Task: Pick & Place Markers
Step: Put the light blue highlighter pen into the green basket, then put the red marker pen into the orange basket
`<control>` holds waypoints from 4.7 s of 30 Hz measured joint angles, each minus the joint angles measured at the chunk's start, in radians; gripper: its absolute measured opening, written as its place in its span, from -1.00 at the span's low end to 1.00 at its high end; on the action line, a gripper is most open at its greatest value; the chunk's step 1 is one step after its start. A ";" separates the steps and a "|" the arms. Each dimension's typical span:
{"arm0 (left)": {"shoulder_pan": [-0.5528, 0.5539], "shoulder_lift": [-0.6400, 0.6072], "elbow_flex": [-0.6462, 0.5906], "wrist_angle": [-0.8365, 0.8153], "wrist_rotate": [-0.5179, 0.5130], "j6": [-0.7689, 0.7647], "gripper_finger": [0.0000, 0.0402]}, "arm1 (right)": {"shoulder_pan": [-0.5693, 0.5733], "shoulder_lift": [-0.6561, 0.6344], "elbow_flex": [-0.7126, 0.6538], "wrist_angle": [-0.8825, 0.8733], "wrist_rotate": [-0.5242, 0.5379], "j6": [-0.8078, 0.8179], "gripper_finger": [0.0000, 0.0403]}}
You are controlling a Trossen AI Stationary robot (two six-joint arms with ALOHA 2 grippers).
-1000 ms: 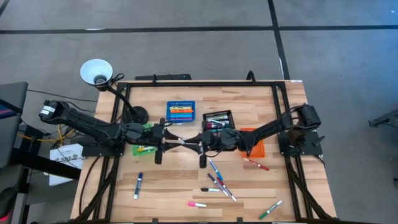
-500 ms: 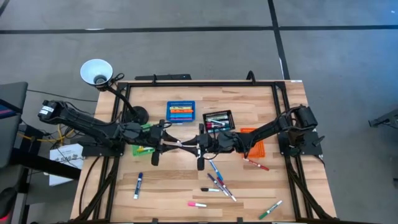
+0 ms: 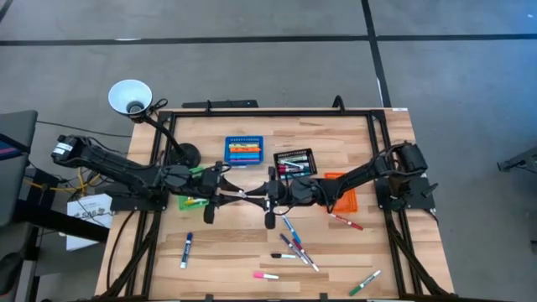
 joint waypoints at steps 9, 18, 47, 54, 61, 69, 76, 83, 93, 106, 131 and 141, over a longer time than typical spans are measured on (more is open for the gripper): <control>0.000 0.000 0.001 -0.010 -0.002 0.001 -0.48 | -0.002 0.001 0.000 -0.010 -0.002 0.000 -0.77; 0.004 0.000 -0.002 0.017 -0.013 0.003 -0.48 | -0.012 0.000 0.022 0.011 -0.007 -0.001 -0.77; 0.003 0.030 -0.003 0.016 -0.028 -0.025 -0.76 | -0.018 0.042 0.110 -0.124 0.000 -0.035 -0.26; 0.003 -0.066 -0.003 -0.209 -0.167 -0.040 -0.83 | -0.018 -0.019 0.110 -0.349 0.087 -0.034 0.13; 0.004 -0.311 -0.002 -0.637 -0.294 -0.192 -0.73 | -0.018 -0.041 0.110 -0.428 0.105 -0.002 0.21; 0.004 -0.462 -0.002 -1.027 -0.292 -0.454 -0.81 | -0.018 -0.042 0.109 -0.426 0.105 0.000 0.19; 0.004 -0.436 -0.008 -1.281 -0.269 -0.651 -0.73 | -0.018 -0.042 0.109 -0.426 0.104 0.000 0.18; 0.004 -0.374 -0.074 -1.289 -0.152 -0.663 -0.77 | -0.018 -0.042 0.109 -0.425 0.102 0.000 0.18; 0.022 -0.283 -0.084 -1.264 -0.168 -0.678 -0.57 | -0.018 -0.042 0.108 -0.425 0.102 0.000 0.18; 0.055 -0.254 -0.083 -1.178 -0.205 -0.670 -0.42 | -0.018 -0.042 0.108 -0.426 0.098 0.001 0.18; 0.002 -0.253 0.042 -0.578 -0.186 -0.111 -0.41 | 0.143 -0.043 0.341 -1.642 -0.013 0.657 0.18; 0.114 -0.253 0.042 -0.439 -0.186 -0.026 -0.41 | 0.173 -0.085 0.412 -2.184 -0.095 0.967 0.16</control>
